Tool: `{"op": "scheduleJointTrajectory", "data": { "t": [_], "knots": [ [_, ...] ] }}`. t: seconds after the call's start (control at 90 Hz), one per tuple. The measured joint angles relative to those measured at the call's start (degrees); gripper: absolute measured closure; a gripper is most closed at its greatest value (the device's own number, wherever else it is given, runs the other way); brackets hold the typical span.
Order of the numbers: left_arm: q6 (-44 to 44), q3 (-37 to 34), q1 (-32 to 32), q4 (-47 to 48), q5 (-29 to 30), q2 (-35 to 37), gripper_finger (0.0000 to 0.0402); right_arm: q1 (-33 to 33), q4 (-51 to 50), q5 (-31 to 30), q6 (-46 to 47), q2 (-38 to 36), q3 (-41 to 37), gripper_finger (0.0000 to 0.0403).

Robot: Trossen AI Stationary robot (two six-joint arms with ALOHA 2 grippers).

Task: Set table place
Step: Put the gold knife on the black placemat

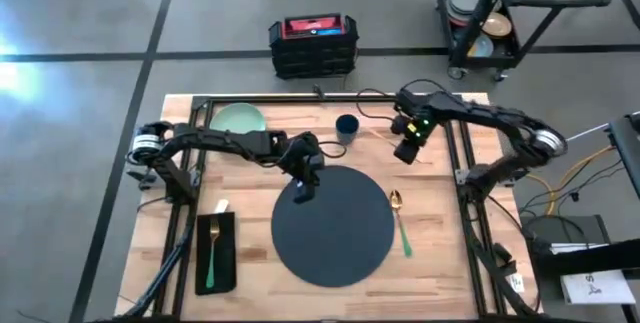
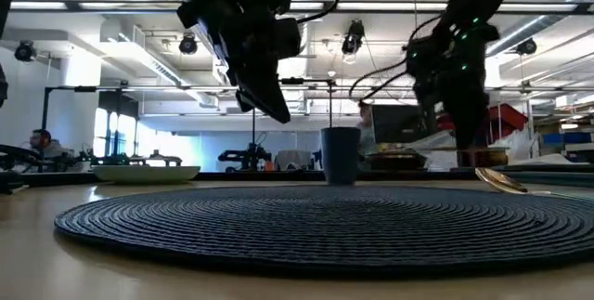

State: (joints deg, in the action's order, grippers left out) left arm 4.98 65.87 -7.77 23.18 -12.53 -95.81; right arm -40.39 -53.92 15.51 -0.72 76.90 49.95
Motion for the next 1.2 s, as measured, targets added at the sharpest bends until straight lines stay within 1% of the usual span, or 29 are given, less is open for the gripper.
{"op": "scheduleJointTrajectory", "data": {
  "t": [0.111,0.267,0.344,0.467,0.556,0.611,0.678,0.8,0.856,0.944,1.067,1.122,1.2],
  "knots": [
    [-0.01,0.0,0.0,0.03,-0.02,-0.02,0.0374,3.25,0.08,2.28,8.76,-8.46,-2.95,0.0403],
    [-0.01,0.0,0.0,0.25,-0.08,-0.04,0.0378,12.31,2.43,2.73,23.16,-18.87,-5.26,0.0403],
    [0.0,0.0,0.0,0.66,-1.68,-0.04,0.0379,17.91,5.45,2.54,31.2,-22.27,-6.01,0.0403],
    [0.01,0.0,0.0,1.71,-6.18,-0.04,0.0379,27.56,14.31,2.2,43.3,-24.98,-7.87,0.0403],
    [-0.01,0.0,0.0,2.4,-11.58,-0.07,0.0379,34.91,22.94,-1.33,50.19,-24.77,-9.68,0.0403],
    [0.02,0.0,0.0,2.44,-15.18,-0.07,0.0379,39.14,26.83,-3.27,54.05,-23.75,-10.86,0.0403],
    [0.05,-0.02,0.0,2.96,-17.91,-0.08,0.0379,43.6,30.67,-5.48,58.07,-22.0,-11.99,0.0403],
    [0.14,-0.02,0.04,3.97,-19.06,-0.09,0.0379,51.18,31.69,-9.96,64.06,-18.27,-12.86,0.0403],
    [0.16,-0.02,0.0,4.54,-19.06,-0.09,0.0379,53.72,32.32,-10.94,65.77,-16.5,-12.84,0.0403],
    [0.18,-0.02,0.0,4.92,-19.08,-0.09,0.0379,56.05,35.01,-11.19,66.78,-13.25,-12.84,0.0403],
    [0.2,-0.02,0.0,4.94,-19.12,-0.07,0.0379,56.65,39.73,-11.7,66.78,-8.99,-12.83,0.0401],
    [0.46,-0.02,0.0,5.35,-19.12,-0.07,0.0379,56.65,40.34,-11.7,66.74,-7.47,-12.35,0.039],
    [0.84,-0.02,0.01,5.39,-19.28,-0.07,0.0379,56.73,39.93,-11.81,66.17,-6.1,-11.47,0.0362]
  ]
}}
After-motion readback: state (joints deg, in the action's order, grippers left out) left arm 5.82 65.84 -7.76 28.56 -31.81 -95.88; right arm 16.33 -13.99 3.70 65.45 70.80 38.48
